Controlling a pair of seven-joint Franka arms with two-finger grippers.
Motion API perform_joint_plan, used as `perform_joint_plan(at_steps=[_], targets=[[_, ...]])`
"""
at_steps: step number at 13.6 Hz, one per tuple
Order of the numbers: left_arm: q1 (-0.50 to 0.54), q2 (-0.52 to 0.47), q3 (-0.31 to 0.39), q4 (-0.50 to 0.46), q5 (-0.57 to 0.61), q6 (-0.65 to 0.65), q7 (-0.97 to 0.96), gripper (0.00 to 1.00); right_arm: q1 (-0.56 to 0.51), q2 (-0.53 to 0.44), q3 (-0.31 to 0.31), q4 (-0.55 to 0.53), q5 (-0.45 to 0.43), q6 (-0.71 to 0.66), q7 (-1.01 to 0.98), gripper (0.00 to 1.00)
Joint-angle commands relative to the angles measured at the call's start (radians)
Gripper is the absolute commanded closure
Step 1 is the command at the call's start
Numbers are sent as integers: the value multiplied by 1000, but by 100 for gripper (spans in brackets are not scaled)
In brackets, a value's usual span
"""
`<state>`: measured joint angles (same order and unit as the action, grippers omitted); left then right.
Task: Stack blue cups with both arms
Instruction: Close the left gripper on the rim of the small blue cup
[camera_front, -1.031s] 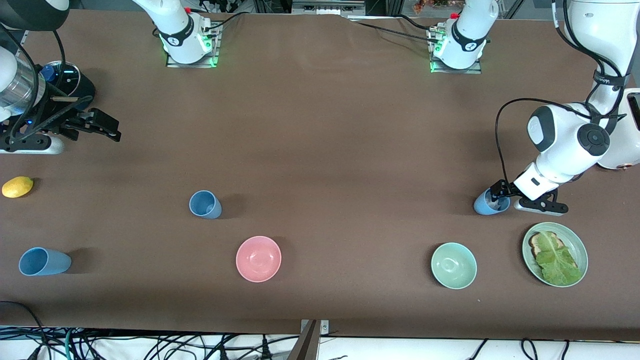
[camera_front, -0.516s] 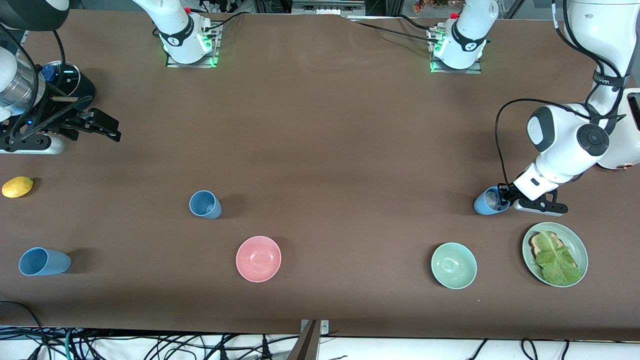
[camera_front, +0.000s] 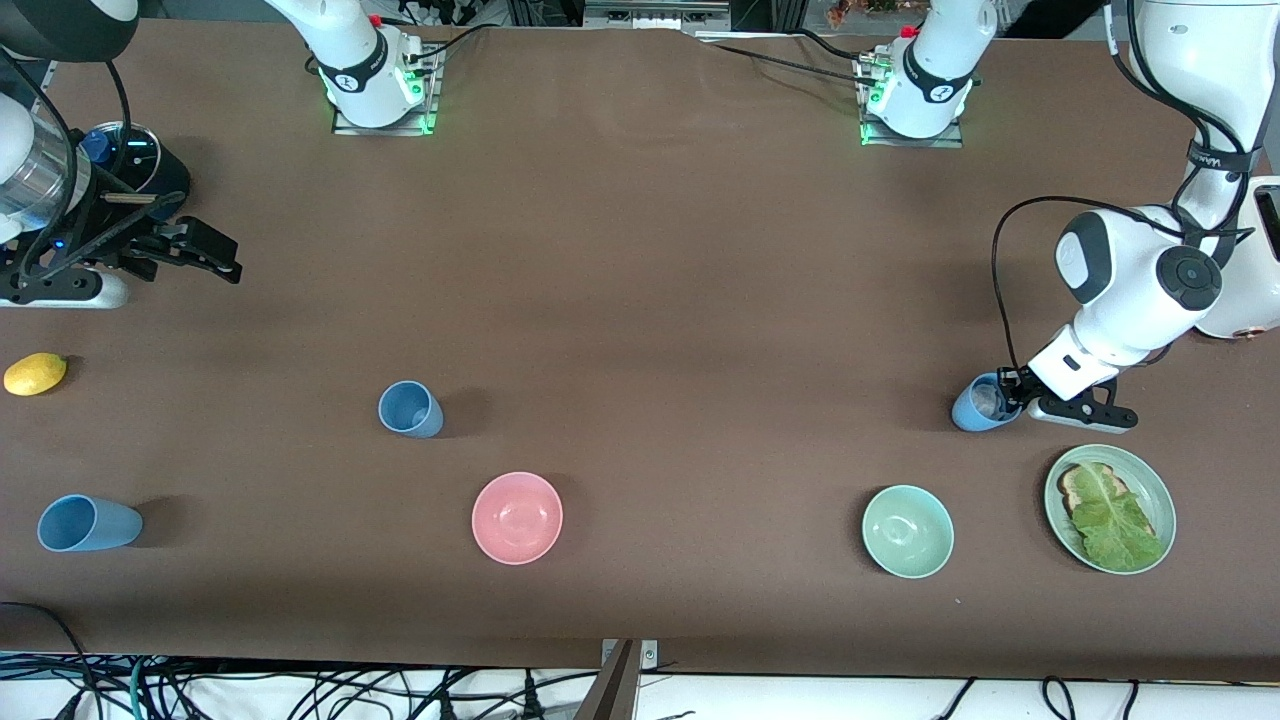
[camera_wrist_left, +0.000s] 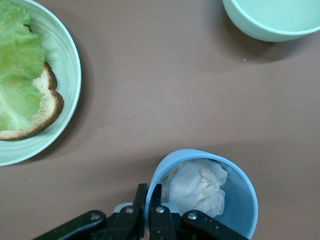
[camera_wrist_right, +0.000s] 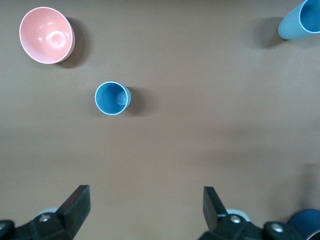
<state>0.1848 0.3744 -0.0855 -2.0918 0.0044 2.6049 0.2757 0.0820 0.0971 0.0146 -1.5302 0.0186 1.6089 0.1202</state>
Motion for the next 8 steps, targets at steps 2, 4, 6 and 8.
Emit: perform_joint_plan(at_steps=[2, 4, 6, 8], targets=[[-5, -63, -2, 68, -9, -175, 28, 100, 4, -10, -1, -2, -14, -7, 15, 0], [-21, -72, -6, 136, -10, -288, 19, 100, 4, -10, 1, -2, -14, -3, 15, 0], [-42, -74, -13, 218, -11, -406, -33, 100, 4, -10, 1, -1, -14, 0, 15, 0], [-73, -74, -14, 285, -11, -503, -84, 100, 4, -10, 1, 1, -14, 0, 15, 0]])
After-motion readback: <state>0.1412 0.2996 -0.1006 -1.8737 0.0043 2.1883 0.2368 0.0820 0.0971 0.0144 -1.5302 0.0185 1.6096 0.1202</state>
